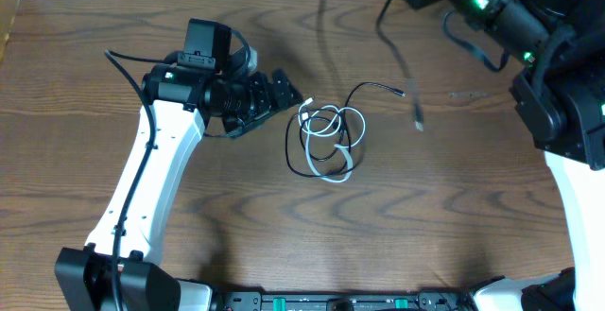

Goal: Untangle cables

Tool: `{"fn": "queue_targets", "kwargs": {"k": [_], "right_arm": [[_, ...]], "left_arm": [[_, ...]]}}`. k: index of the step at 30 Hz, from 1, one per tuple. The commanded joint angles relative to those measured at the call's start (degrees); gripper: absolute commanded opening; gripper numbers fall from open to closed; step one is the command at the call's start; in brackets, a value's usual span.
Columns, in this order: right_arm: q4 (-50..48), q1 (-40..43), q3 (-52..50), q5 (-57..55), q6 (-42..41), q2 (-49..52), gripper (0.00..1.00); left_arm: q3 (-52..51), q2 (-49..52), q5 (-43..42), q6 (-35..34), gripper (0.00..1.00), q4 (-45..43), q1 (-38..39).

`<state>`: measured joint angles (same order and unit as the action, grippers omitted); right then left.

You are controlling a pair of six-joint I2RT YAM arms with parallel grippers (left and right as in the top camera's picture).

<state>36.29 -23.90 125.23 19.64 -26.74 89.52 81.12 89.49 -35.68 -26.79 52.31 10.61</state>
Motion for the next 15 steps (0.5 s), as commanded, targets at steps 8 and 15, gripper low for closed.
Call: {"fn": "queue_targets", "kwargs": {"k": [8,15], "right_arm": [[6.3,2.7,0.6,8.5,-0.9,-1.2,0.01],[10.5,5.0,0.6,15.0,-0.9,-1.2,0.01]], "left_arm": [[-0.2,-4.6,-11.5,8.8,0.98,-8.3,-2.5],[-0.2,-12.1,-11.5,6.6,0.98,-14.1,-5.4]]}}
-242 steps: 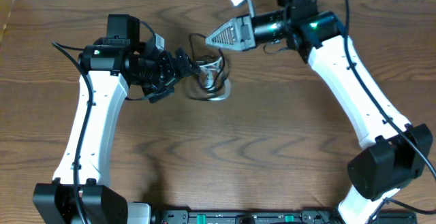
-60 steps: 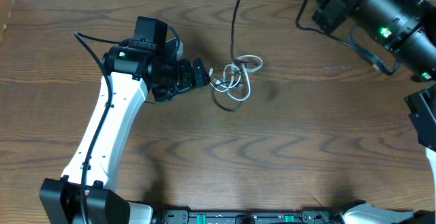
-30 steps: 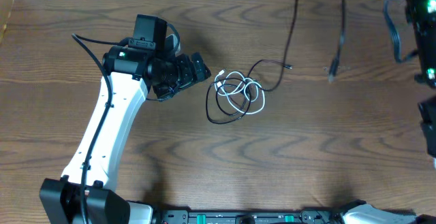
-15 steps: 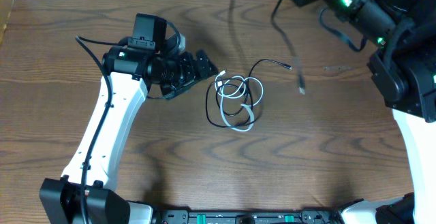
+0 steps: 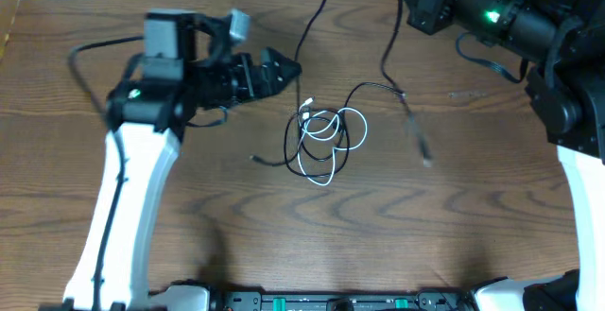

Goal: Untangle cables

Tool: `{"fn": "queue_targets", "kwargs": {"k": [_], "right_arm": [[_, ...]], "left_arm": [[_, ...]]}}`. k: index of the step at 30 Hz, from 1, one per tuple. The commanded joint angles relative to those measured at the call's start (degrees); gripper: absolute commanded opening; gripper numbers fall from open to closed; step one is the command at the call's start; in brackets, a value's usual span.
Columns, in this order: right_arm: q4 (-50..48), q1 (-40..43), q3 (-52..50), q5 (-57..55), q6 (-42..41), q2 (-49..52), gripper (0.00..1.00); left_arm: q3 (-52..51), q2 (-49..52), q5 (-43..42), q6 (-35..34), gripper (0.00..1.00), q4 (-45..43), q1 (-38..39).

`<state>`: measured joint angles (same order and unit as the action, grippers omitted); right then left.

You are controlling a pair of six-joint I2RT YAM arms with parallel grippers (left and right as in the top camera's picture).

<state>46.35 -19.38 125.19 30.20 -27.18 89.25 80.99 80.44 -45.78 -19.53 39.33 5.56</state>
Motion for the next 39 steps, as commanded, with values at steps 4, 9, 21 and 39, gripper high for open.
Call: {"fn": "queue_targets", "kwargs": {"k": [4,9,21,39], "right_arm": [[2.3,0.5,0.6,5.4,-0.4,-1.0,0.01],[5.4,0.5,0.6,5.4,-0.4,-0.9,0.01],[10.4,-2.6,0.2,5.3,2.9,-0.7,0.01],[5.2,-12.5,-8.6,1.9,4.2,-0.7,0.01]], "left_arm": [[-0.1,-7.0,-1.4,-14.4,0.98,-4.0,-0.3],[-0.1,-10.1,-1.4,-33.7,0.98,-7.1,-0.3],[-0.1,-10.9,-1.4,-71.9,0.98,-9.2,-0.3],[-0.1,-10.9,-1.8,-81.3,0.85,-9.9,-0.3]]}}
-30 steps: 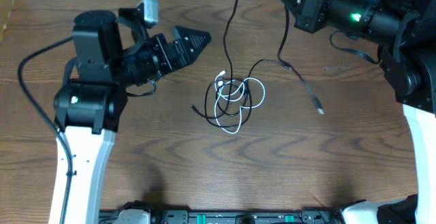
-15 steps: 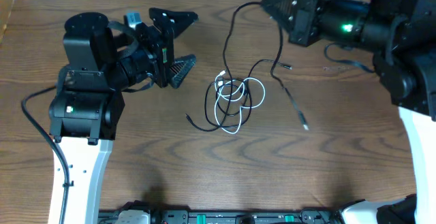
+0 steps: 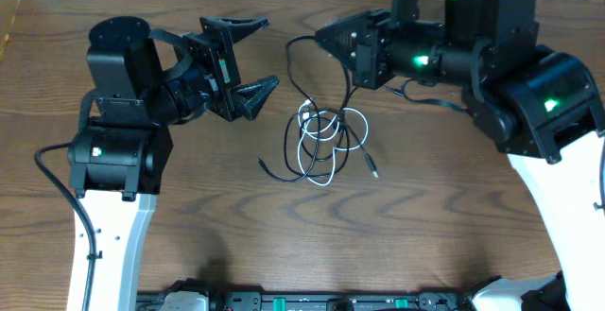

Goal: Untangle cables

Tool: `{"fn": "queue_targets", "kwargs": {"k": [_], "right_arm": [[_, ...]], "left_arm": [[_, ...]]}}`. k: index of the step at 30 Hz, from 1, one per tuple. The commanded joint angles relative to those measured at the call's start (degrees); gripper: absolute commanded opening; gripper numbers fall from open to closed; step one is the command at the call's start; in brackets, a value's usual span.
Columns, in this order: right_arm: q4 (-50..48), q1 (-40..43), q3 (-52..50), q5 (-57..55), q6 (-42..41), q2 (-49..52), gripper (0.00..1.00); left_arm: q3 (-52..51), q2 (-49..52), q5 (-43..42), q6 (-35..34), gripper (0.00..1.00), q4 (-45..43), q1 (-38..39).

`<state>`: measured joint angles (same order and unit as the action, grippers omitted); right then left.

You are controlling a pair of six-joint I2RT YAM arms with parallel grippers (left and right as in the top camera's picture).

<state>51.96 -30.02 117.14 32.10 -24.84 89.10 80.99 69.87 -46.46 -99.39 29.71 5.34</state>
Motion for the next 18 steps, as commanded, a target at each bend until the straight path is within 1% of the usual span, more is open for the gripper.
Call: {"fn": "queue_targets", "kwargs": {"k": [1,3,8,13,15,18], "right_arm": [[-0.4,-2.6,-0.8,0.0,2.7,-0.6,0.01],[-0.5,-3.8,-1.4,-0.3,3.3,-0.6,0.01],[-1.7,-4.9,-2.5,-0.5,3.3,-0.5,0.01],[-3.6,-4.9,-2.5,-0.4,2.5,-0.5,0.01],[-4.2,-4.9,-2.5,-0.4,2.1,-0.5,0.01],[-5.1,-4.9,-2.5,-0.4,2.1,-0.5,0.01]], "left_arm": [[-0.1,-0.3,-1.2,-1.4,0.85,-0.3,-0.1],[-0.1,-0.3,-1.2,-1.5,0.83,-0.3,-0.1],[-0.1,-0.3,-1.9,-1.4,0.7,-0.3,-0.1],[-0.1,-0.3,-2.6,-1.4,0.64,-0.3,-0.2],[-0.1,-0.3,-2.6,-1.4,0.6,-0.3,-0.2],[-0.1,-0.3,-2.6,-1.2,0.59,0.1,-0.2]]}}
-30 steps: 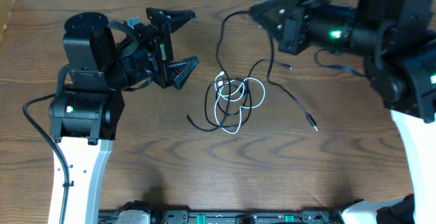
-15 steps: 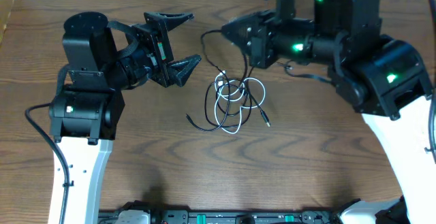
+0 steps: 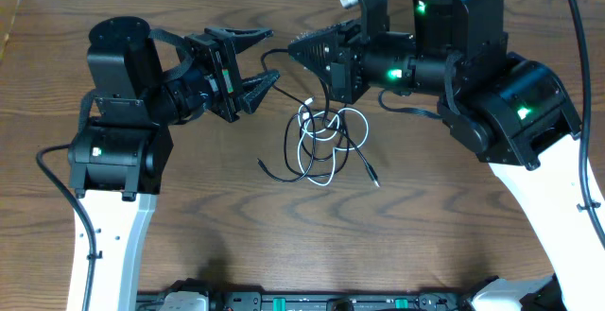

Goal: Untangle cables

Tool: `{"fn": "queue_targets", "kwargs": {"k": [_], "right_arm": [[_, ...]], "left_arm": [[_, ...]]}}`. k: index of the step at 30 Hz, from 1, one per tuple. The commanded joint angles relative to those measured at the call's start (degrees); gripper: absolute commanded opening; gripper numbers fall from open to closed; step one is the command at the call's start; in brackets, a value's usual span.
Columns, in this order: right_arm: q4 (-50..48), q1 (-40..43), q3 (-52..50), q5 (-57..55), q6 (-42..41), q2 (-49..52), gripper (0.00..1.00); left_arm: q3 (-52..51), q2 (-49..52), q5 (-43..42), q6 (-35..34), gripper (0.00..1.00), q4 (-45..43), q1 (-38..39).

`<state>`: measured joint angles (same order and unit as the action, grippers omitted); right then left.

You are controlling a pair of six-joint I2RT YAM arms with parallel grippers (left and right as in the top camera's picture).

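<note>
A white cable (image 3: pixel 324 128) lies coiled mid-table, with a black cable (image 3: pixel 362 163) threaded through it. The black cable's loose ends lie at the left and at the lower right of the coil. One strand of it rises to my right gripper (image 3: pixel 295 44), which looks shut on it above the coil. A bend of that strand reaches left between the spread fingers of my left gripper (image 3: pixel 259 58), which is open and faces the right gripper closely.
The wooden table (image 3: pixel 454 216) carries only the tangle. Both arms stand high over its back half, the left arm's white link (image 3: pixel 109 226) at the left and the right arm's (image 3: pixel 539 198) at the right.
My right gripper has shifted left and now sits close to the left one. The black strand's bend now lies between the open left fingers. The tangle has barely shifted.
At first my left gripper was low beside the coil while the right arm held the black cable up at the far right. Then the left arm drew back left. Later both grippers were high over the coil, left open, right holding the strand, and now they nearly meet.
</note>
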<state>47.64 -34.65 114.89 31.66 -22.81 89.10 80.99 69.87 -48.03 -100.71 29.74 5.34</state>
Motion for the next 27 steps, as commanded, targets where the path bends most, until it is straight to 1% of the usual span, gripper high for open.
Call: {"fn": "queue_targets", "kwargs": {"k": [1,11,12,14,17,27], "right_arm": [[-1.4,-0.2,-0.3,0.0,0.1,-0.5,0.01],[-6.4,0.4,-0.2,0.0,-0.8,-0.5,0.01],[-6.6,0.6,-0.2,0.0,-0.9,-0.5,0.01],[-7.0,1.1,-0.2,0.0,-0.9,-0.5,0.01],[-7.1,1.8,-0.2,0.0,-0.9,-0.5,0.01],[-7.6,2.8,-0.2,0.0,-1.0,-0.5,0.01]], "left_arm": [[-0.1,-0.3,-1.0,0.1,0.59,0.2,-0.2],[-0.1,0.8,-0.8,0.4,0.58,0.2,-0.2],[-0.1,0.9,-0.8,0.3,0.57,0.2,-0.2],[-0.1,1.2,-0.8,0.4,0.51,0.2,-0.2],[-0.1,1.5,-0.8,0.4,0.46,0.2,-0.2],[-0.1,2.1,-0.5,0.4,0.44,0.2,-0.2]]}}
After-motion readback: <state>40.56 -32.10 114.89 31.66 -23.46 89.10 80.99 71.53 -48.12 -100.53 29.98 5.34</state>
